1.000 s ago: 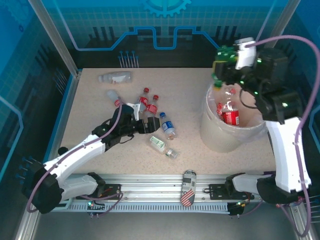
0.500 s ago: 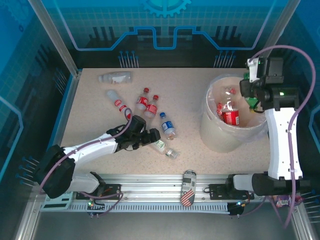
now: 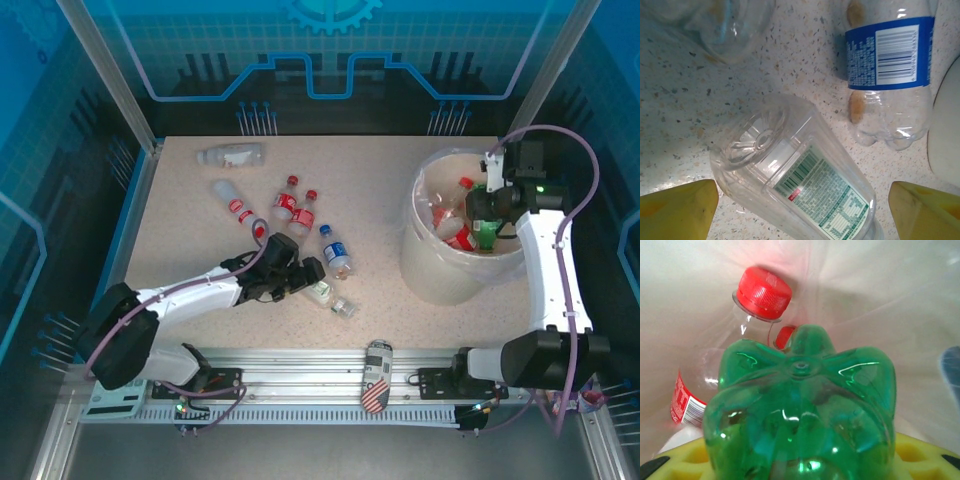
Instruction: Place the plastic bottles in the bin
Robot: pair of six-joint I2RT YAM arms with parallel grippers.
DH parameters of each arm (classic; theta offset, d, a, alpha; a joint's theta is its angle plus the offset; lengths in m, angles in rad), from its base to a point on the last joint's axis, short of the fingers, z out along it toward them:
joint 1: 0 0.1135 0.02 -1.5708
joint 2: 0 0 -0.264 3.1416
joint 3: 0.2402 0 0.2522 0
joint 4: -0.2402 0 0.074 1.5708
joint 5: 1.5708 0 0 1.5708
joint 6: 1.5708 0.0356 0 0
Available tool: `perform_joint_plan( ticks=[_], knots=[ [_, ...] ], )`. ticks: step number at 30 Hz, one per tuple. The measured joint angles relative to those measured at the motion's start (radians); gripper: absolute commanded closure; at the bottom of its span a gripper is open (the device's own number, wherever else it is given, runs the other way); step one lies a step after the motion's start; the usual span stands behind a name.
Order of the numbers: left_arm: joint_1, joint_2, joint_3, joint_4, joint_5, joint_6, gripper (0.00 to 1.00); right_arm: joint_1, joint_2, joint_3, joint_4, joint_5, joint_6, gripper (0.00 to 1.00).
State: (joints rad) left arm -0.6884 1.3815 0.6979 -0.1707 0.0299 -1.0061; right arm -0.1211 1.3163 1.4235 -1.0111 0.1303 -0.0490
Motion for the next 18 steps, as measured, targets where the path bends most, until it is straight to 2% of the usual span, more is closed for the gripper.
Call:
perform_joint_plan(
  ticks=[2, 5, 13, 18],
  knots=[
    [-0.007, 0.012, 0.0, 0.005, 0.0, -0.01, 0.11, -0.001, 0.001, -0.023, 0.018, -0.011, 0.005, 0.77],
    [-0.012, 0.027, 0.0, 0.02, 0.0, -0.017, 0.11, -0.005, 0.001, -0.045, 0.043, -0.021, 0.015, 0.65],
    [-0.023, 0.06, 0.0, 0.054, 0.0, -0.037, 0.06, -0.005, -0.02, -0.035, 0.041, -0.048, 0.028, 0.22],
    [-0.029, 0.076, 0.0, 0.081, 0.0, -0.051, 0.04, -0.003, -0.089, 0.003, 0.04, -0.114, 0.034, 0.15]
  ],
)
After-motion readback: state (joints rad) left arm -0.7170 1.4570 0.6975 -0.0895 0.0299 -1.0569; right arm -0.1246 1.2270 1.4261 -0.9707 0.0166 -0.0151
